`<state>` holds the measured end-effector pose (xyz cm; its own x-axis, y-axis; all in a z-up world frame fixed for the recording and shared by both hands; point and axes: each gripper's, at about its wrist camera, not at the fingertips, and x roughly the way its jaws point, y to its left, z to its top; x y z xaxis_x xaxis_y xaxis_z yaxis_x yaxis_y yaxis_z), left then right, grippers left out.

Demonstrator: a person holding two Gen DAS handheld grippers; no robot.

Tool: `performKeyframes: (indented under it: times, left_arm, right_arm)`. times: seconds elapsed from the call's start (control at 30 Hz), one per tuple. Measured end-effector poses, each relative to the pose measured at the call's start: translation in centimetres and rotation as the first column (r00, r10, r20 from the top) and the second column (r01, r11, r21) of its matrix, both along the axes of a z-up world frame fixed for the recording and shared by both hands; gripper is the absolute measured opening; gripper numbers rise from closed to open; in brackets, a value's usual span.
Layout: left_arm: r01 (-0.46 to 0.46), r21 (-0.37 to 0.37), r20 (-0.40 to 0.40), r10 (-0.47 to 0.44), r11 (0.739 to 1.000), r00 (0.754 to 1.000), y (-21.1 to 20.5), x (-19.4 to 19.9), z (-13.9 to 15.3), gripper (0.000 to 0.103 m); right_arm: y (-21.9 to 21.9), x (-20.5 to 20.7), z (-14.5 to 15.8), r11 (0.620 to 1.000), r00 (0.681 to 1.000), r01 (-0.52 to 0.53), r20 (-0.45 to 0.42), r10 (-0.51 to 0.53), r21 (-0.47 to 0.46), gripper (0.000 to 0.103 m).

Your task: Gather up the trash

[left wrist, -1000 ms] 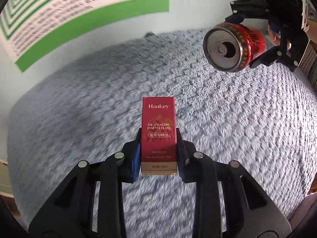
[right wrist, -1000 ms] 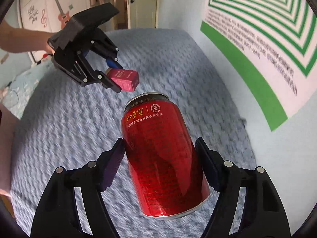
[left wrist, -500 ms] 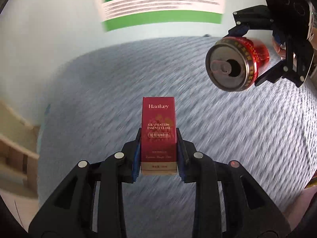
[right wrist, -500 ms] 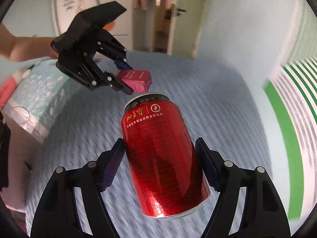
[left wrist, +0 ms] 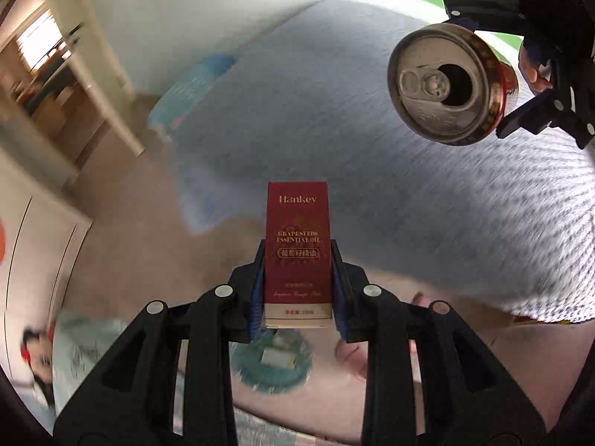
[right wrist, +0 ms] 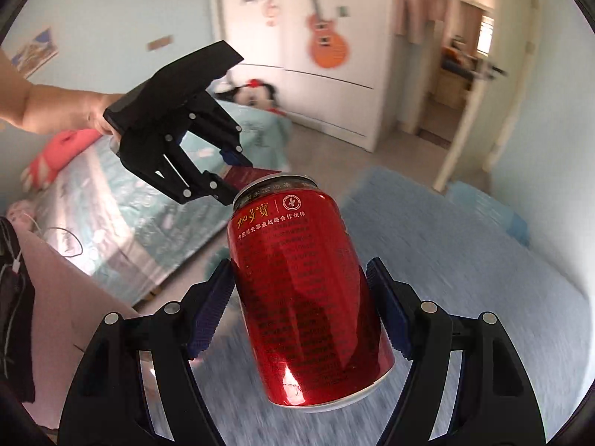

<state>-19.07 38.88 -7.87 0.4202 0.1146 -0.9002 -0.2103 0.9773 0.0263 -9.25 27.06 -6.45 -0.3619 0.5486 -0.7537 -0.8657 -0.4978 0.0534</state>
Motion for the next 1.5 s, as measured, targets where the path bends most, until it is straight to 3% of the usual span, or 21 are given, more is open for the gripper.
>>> performKeyframes:
  times: [0.13, 0.3, 0.57, 0.7, 0.77, 0.8, 0.83, 0.97, 1.13, 1.5]
  left_arm:
    - [-0.118, -0.009, -0.008, 0.118, 0.993, 0.993, 3.9, -6.2, -0.6, 0.027]
    - [-0.219, -0.026, -0.029, 0.218, 0.975, 0.975, 6.1, -11.2, -2.5, 0.027]
    - [-0.368, -0.139, -0.085, 0.359, 0.919, 0.929, 6.6, -15.7, -7.3, 0.027]
    - [-0.395, -0.169, -0.104, 0.382, 0.903, 0.918, 6.7, -17.9, -8.8, 0.028]
    - [-0.399, -0.181, -0.118, 0.383, 0.899, 0.916, 6.7, -18.9, -9.4, 0.047]
    - [-0.409, -0.169, -0.133, 0.390, 0.897, 0.911, 6.6, -19.1, -9.9, 0.074]
    - [-0.423, -0.135, -0.145, 0.405, 0.896, 0.903, 6.8, -19.6, -10.5, 0.085]
    - [-0.439, -0.121, -0.176, 0.416, 0.890, 0.892, 7.1, -20.8, -11.2, 0.085]
    - [-0.450, -0.110, -0.179, 0.428, 0.886, 0.886, 7.7, -22.0, -10.7, 0.086]
    - [-0.347, -0.046, -0.086, 0.343, 0.937, 0.935, 6.7, -16.9, -6.3, 0.090]
  right_arm:
    - [4.6, -4.4, -0.8, 0.995, 0.995, -0.094, -0.024, 0.094, -0.013, 0.073]
    - [9.4, -10.1, -3.1, 0.980, 0.981, -0.189, -0.045, 0.186, -0.060, 0.073]
    - [13.5, -17.2, -8.1, 0.943, 0.956, -0.288, -0.106, 0.274, -0.166, 0.073]
    - [14.8, -19.6, -9.4, 0.928, 0.946, -0.314, -0.148, 0.288, -0.199, 0.074]
    - [15.5, -20.7, -10.3, 0.919, 0.942, -0.327, -0.159, 0.297, -0.222, 0.075]
    - [15.8, -21.1, -10.7, 0.913, 0.940, -0.331, -0.162, 0.299, -0.238, 0.076]
    - [16.1, -21.4, -10.9, 0.911, 0.942, -0.329, -0.160, 0.296, -0.249, 0.080]
    - [16.8, -21.9, -10.9, 0.923, 0.951, -0.304, -0.128, 0.281, -0.235, 0.086]
    - [16.5, -20.8, -9.7, 0.936, 0.958, -0.280, -0.121, 0.259, -0.212, 0.086]
    - [11.8, -13.7, -5.2, 0.989, 0.992, -0.041, -0.126, 0.023, -0.144, 0.088]
